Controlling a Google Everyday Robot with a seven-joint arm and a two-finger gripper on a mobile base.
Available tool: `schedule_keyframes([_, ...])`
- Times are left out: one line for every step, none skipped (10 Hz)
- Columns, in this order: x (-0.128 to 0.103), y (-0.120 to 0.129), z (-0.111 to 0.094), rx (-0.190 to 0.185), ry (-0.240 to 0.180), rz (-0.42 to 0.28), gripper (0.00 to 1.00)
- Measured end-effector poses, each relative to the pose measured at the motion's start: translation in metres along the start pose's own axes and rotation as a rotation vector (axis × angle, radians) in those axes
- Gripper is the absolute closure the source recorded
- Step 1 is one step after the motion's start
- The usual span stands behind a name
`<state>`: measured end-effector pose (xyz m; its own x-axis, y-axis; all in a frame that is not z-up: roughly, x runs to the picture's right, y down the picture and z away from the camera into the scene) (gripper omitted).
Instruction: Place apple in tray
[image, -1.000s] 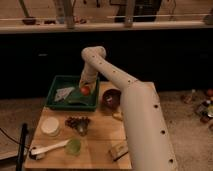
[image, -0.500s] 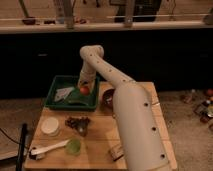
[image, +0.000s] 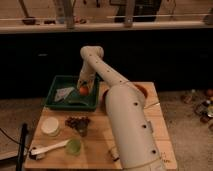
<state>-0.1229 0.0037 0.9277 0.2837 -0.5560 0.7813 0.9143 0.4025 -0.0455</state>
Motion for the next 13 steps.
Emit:
schedule_keyframes([0.000,-0.001,0.001,0.000,-0.007,0.001,0.40])
schedule_keyframes([0.000,-0.001,0.001,-0.003,-0.012,-0.001,0.29])
schedule_keyframes([-0.002,-0.002,0.002,-0.005,-0.016,-0.006,0.23])
schedule_keyframes([-0.004,-0.004,0.001,-0.008,-0.018,-0.014,0.20])
schedule_keyframes([-0.005,-0.005,0.000,-0.012,-0.019,-0.020,0.20])
schedule_keyframes([-0.007,-0.007,-0.001,-0.014,-0.020,-0.027,0.20])
schedule_keyframes([-0.008,-0.009,-0.001,-0.014,-0.019,-0.033,0.20])
schedule_keyframes([-0.009,-0.012,-0.001,-0.013,-0.019,-0.036,0.20])
schedule_keyframes([-0.010,-0.012,-0.001,-0.013,-0.019,-0.039,0.20])
schedule_keyframes([-0.010,-0.012,-0.002,-0.011,-0.018,-0.039,0.20])
schedule_keyframes([-0.010,-0.012,-0.003,-0.008,-0.016,-0.040,0.20])
schedule_keyframes([-0.010,-0.011,-0.004,-0.006,-0.014,-0.041,0.20])
schedule_keyframes([-0.009,-0.008,-0.006,0.001,-0.007,-0.039,0.20])
